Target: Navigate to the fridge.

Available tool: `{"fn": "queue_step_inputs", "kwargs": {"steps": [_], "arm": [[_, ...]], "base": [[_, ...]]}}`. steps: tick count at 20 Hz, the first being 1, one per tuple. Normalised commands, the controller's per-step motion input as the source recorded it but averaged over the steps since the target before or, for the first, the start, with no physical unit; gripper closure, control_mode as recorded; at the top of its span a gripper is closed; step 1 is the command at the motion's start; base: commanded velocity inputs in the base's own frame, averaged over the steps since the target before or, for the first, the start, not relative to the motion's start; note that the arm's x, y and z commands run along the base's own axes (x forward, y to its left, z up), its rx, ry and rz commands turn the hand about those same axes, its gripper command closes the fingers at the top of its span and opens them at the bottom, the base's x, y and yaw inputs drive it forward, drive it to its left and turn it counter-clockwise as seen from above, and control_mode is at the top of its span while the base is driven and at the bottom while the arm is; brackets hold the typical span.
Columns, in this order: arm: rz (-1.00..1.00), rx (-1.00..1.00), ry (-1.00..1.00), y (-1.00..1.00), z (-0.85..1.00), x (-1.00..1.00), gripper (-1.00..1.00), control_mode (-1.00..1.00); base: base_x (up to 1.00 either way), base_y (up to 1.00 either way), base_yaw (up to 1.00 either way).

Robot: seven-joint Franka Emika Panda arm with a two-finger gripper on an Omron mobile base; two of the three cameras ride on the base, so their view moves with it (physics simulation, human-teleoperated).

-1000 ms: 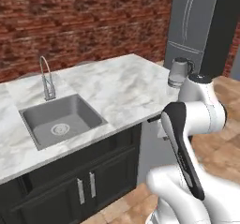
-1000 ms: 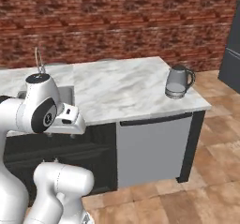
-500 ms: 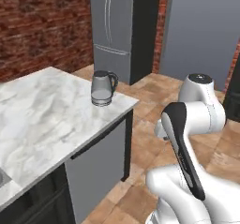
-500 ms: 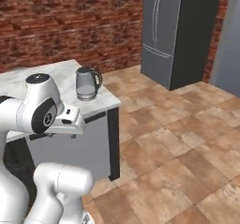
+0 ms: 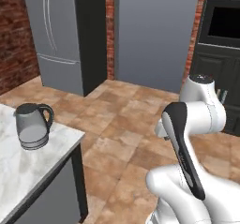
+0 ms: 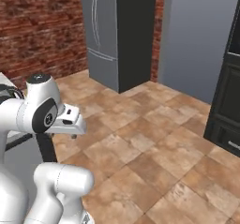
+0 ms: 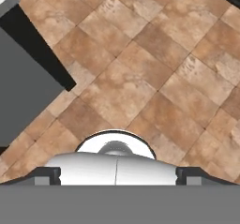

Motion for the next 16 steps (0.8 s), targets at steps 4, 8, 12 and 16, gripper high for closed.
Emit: {"fn": "queue_step_inputs", "kwargs": {"steps": [4, 8, 12, 16], "arm": [[0.00, 0.00, 0.00, 0.00, 0.00, 0.00, -1.00, 1.00], [0.00, 0.00, 0.00, 0.00, 0.00, 0.00, -1.00, 1.00], [0.00, 0.00, 0.00, 0.00, 0.00, 0.00, -1.00, 1.00], [0.00, 0.00, 0.00, 0.00, 0.00, 0.00, -1.00, 1.00]], "base": [[1.00, -0.35, -0.21], [1.00, -0.15, -0.08], [1.00, 0.01, 0.13], [1.00, 0.22, 0.35]]}}
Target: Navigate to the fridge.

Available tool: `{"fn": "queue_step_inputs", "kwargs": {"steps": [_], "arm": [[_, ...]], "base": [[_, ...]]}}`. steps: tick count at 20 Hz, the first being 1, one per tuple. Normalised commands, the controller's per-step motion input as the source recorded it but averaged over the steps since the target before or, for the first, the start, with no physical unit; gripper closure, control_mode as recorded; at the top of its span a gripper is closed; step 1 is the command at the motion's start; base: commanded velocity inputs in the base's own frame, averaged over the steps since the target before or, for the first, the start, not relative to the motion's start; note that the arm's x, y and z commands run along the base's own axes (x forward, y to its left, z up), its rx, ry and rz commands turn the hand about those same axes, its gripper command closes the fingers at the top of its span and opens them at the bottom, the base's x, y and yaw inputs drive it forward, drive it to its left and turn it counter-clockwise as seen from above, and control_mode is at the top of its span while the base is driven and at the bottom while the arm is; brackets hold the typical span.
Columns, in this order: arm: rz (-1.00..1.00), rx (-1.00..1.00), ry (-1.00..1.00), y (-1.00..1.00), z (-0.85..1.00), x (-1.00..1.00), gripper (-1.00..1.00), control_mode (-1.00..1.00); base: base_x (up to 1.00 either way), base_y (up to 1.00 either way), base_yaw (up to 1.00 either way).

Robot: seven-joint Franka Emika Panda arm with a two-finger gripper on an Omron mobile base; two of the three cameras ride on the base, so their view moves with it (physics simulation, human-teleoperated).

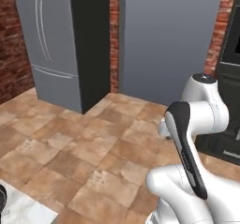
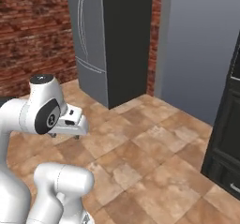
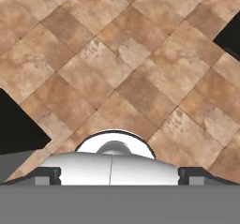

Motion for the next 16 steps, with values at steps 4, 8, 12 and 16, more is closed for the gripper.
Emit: {"fn": "queue_step_inputs", "kwargs": {"steps": [4, 8, 12, 16], "arm": [[0.00, 0.00, 0.00, 0.00, 0.00, 0.00, -1.00, 1.00], [0.00, 0.00, 0.00, 0.00, 0.00, 0.00, -1.00, 1.00], [0.00, 0.00, 0.00, 0.00, 0.00, 0.00, -1.00, 1.00], [0.00, 0.00, 0.00, 0.00, 0.00, 0.00, -1.00, 1.00]], "base": [[1.00, 0.15, 0.43], [1.00, 0.04, 0.43], [1.00, 0.00, 0.40], [1.00, 0.00, 0.30]]}}
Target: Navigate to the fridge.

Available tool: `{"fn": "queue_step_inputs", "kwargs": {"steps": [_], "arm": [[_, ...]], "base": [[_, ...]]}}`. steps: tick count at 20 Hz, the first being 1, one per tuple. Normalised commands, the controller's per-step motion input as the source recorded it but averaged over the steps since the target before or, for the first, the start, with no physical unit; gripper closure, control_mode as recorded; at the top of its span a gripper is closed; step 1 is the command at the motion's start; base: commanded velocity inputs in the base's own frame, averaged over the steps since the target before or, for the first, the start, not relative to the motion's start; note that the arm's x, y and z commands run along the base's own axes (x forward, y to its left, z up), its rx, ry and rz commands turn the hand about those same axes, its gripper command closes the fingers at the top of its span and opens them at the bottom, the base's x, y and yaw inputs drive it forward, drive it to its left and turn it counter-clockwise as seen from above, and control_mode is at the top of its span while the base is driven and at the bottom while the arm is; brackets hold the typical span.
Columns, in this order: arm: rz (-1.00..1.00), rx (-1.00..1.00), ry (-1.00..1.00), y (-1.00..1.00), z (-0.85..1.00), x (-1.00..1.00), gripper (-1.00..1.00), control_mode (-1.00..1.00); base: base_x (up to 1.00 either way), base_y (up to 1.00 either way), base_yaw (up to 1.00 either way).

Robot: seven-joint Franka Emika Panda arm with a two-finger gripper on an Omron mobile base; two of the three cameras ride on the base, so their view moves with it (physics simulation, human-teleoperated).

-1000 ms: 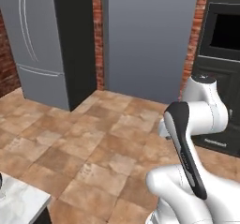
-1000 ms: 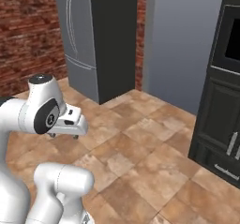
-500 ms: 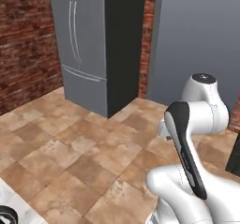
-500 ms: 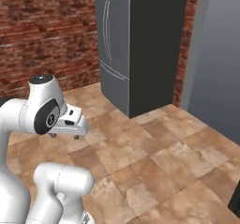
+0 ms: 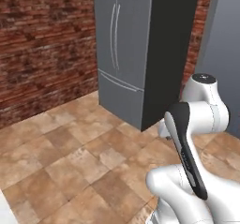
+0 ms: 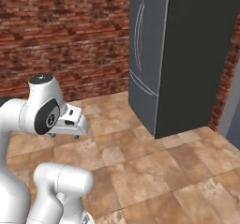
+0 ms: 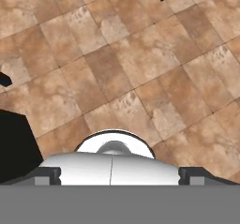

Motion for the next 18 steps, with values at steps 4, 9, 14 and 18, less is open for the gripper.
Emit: {"fn": "queue_step_inputs", "kwargs": {"steps": [4, 9, 14, 18], "arm": [[0.00, 0.00, 0.00, 0.00, 0.00, 0.00, -1.00, 1.00], [0.00, 0.00, 0.00, 0.00, 0.00, 0.00, -1.00, 1.00], [0.00, 0.00, 0.00, 0.00, 0.00, 0.00, -1.00, 1.00], [0.00, 0.00, 0.00, 0.00, 0.00, 0.00, -1.00, 1.00]], "base": [[1.00, -0.01, 0.05], [1.00, 0.00, -0.07], [0.99, 0.00, -0.22], [0.95, 0.00, -0.29]]}}
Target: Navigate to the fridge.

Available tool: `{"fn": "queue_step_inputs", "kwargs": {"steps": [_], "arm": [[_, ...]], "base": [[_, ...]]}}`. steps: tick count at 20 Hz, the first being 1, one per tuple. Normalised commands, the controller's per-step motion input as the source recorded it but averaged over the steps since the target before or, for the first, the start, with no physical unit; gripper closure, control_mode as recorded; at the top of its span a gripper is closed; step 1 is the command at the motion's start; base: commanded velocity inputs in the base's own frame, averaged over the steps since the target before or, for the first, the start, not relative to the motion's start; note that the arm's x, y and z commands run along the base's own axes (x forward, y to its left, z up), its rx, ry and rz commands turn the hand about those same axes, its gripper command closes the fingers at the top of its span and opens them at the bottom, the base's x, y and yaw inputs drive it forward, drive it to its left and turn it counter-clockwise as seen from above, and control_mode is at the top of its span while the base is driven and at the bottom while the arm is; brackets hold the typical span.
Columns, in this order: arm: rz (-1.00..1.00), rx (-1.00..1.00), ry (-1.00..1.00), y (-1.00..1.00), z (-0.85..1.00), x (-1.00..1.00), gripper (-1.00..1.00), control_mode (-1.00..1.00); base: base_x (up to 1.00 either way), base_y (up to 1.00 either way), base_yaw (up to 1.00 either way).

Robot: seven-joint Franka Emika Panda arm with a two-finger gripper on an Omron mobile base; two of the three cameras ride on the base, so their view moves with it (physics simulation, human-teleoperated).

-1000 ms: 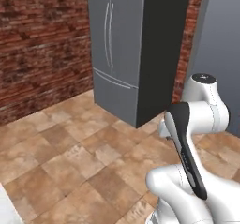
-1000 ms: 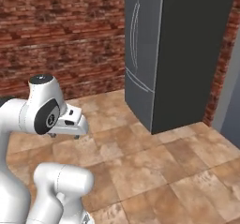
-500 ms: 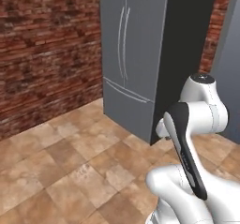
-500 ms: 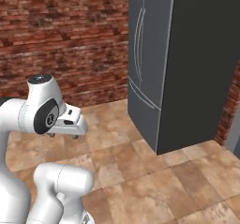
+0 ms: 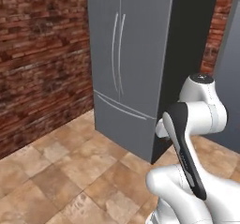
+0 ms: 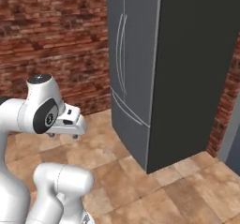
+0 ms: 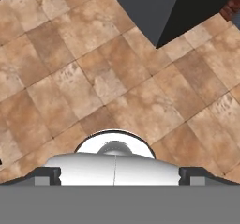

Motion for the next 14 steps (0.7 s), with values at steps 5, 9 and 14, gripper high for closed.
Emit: {"fn": "queue_step_inputs", "kwargs": {"steps": [5, 9, 14], "arm": [[0.00, 0.00, 0.00, 0.00, 0.00, 0.00, -1.00, 1.00], [0.00, 0.00, 0.00, 0.00, 0.00, 0.00, -1.00, 1.00], [0.00, 0.00, 0.00, 0.00, 0.00, 0.00, -1.00, 1.00]], "base": [[0.77, 0.05, -0.31], [0.64, 0.18, -0.28], [0.54, 0.39, -0.27]]}}
